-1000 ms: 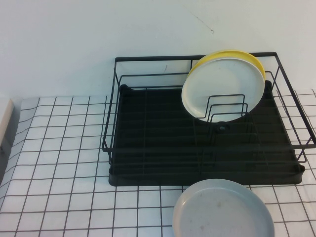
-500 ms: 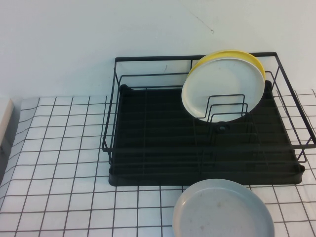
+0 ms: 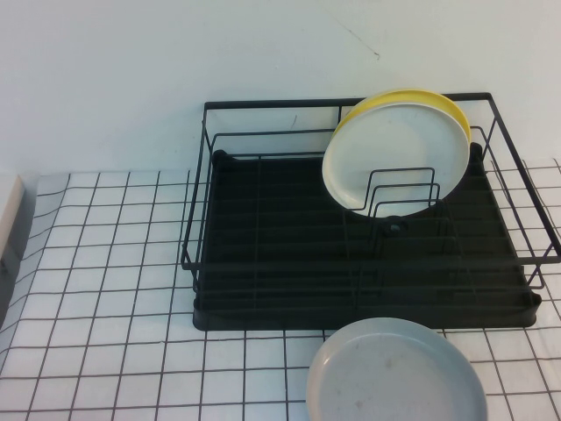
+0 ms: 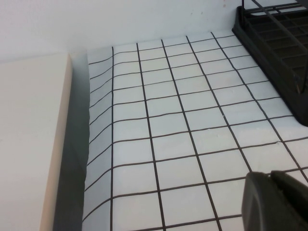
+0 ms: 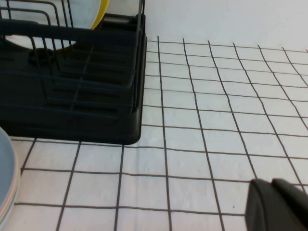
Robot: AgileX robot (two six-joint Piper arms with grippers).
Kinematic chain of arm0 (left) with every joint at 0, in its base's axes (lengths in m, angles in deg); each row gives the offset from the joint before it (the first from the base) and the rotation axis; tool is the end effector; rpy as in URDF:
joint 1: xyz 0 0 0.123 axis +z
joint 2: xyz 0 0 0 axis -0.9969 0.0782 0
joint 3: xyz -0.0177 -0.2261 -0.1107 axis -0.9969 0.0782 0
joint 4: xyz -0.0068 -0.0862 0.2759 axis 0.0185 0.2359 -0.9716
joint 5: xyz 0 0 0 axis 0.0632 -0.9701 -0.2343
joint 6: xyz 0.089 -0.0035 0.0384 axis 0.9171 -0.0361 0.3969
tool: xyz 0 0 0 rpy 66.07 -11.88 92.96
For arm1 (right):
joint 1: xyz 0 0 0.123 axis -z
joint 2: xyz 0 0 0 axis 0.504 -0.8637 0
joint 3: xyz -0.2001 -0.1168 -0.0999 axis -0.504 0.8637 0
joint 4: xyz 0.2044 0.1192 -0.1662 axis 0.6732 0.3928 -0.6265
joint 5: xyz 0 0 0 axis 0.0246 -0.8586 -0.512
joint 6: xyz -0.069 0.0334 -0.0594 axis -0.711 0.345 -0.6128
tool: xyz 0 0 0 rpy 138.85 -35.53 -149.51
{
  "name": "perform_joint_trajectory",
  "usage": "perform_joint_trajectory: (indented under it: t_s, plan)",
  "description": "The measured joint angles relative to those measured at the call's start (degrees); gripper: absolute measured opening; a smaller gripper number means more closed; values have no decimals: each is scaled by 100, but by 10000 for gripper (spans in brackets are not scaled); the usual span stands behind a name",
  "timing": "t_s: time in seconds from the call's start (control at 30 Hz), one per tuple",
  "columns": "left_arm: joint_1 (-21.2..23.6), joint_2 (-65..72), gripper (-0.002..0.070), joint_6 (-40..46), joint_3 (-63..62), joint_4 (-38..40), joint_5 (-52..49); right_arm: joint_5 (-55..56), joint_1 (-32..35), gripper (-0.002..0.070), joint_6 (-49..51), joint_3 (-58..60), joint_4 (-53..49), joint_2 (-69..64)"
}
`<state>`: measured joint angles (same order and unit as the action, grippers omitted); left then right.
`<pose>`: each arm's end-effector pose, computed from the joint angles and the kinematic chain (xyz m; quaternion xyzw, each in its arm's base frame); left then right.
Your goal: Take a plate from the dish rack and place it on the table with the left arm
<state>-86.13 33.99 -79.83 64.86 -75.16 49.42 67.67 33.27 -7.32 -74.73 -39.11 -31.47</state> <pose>0.1302 -0.0051 0.1783 0.0284 0.7845 -0.0082 0.6194 0.1297 -0.0058 0.1739 -0.0366 0.7952 -0.0522 0.6030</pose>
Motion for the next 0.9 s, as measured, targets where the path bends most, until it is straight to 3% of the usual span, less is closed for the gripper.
perform_joint_trajectory:
  t_s: [0.3, 0.63, 0.9]
  plan:
    - [0, 0, -4, 0, 25, 30, 287, 0, 0, -3, 0, 0, 0, 0]
    - [0, 0, -4, -19, 26, 460, 4008, 0, 0, -3, 0, 0, 0, 0]
    - [0, 0, -4, -464, 26, 470, 4855, 0, 0, -3, 0, 0, 0, 0]
